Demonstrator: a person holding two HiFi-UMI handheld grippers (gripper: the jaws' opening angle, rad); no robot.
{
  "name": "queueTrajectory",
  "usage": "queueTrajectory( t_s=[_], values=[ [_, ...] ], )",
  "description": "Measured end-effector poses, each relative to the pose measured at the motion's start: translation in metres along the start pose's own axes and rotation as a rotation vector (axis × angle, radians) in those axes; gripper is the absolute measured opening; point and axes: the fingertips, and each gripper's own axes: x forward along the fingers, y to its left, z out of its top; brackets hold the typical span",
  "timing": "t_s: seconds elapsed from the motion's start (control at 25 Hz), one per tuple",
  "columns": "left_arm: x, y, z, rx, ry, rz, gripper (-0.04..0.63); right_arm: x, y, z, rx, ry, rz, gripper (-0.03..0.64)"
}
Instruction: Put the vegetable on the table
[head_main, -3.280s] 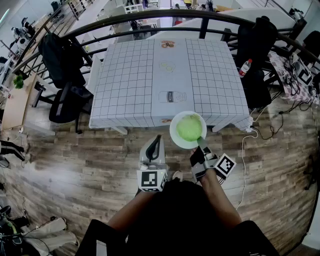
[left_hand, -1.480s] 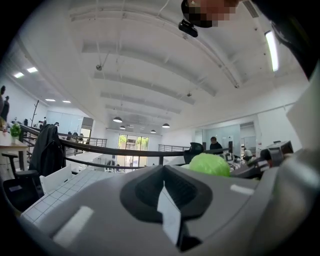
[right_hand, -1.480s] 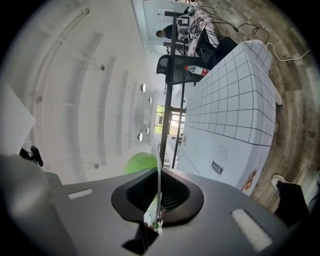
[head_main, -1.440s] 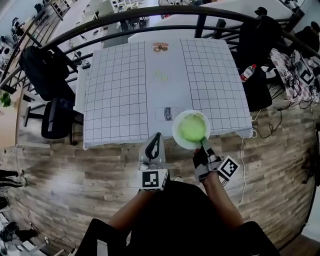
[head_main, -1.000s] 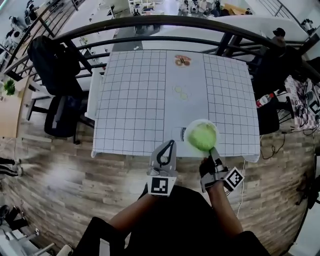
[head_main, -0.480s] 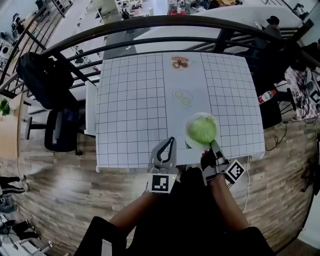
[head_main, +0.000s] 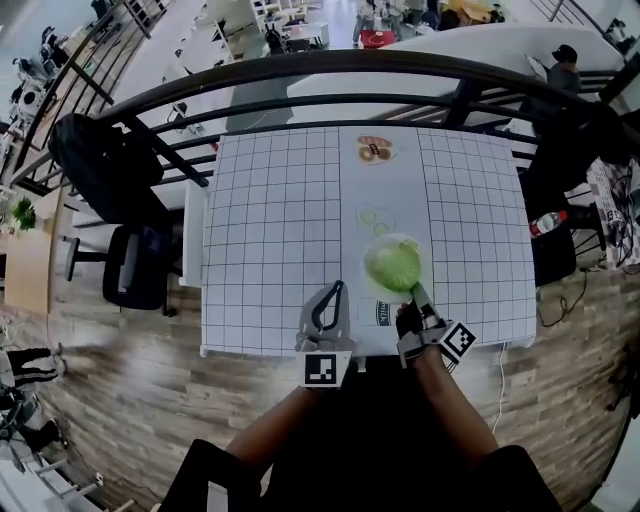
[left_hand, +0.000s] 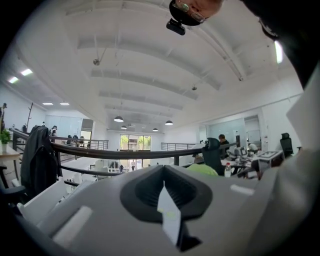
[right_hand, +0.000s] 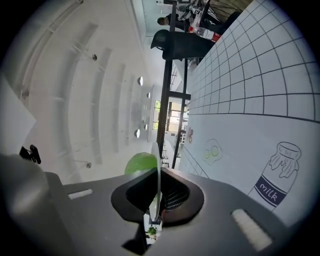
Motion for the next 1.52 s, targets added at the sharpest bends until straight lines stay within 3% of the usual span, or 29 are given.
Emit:
queueTrajectory(
  t_s=[0.36,0.52,0.8,0.96,1.12,1.52],
  values=[
    [0.032,0.024,-0.017,0.015,0.069,0.071,0.009,0.049,-0.044,0.0,-0.046,0.136,-0.003,0.011],
    [0.039,0.031,-0.02,0.024,0.089,0.1,0.009,0.062,-0.074,0.0,-0.053,0.176,-0.054,0.012],
    [0.045,0.038,-0.022,0.036,0.098,0.133,0.009,0.084,-0.115,-0.003,-0.012,0.215,-0.075,0.012],
    [0.05,0.042,-0.026,0.031,0.124,0.152,0.009,0.091,-0.137,-0.003,-0.015,0.238,-0.136,0.012],
    [0.052,0.047,-0.034,0.039,0.163,0.156,0.009,0.107,-0.145,-0.009,0.019,0.232,-0.038,0.015],
    [0.061,0.054,-0.036,0.044,0.177,0.178,0.009,0.121,-0.18,-0.02,-0.015,0.268,-0.125,0.014]
  ],
)
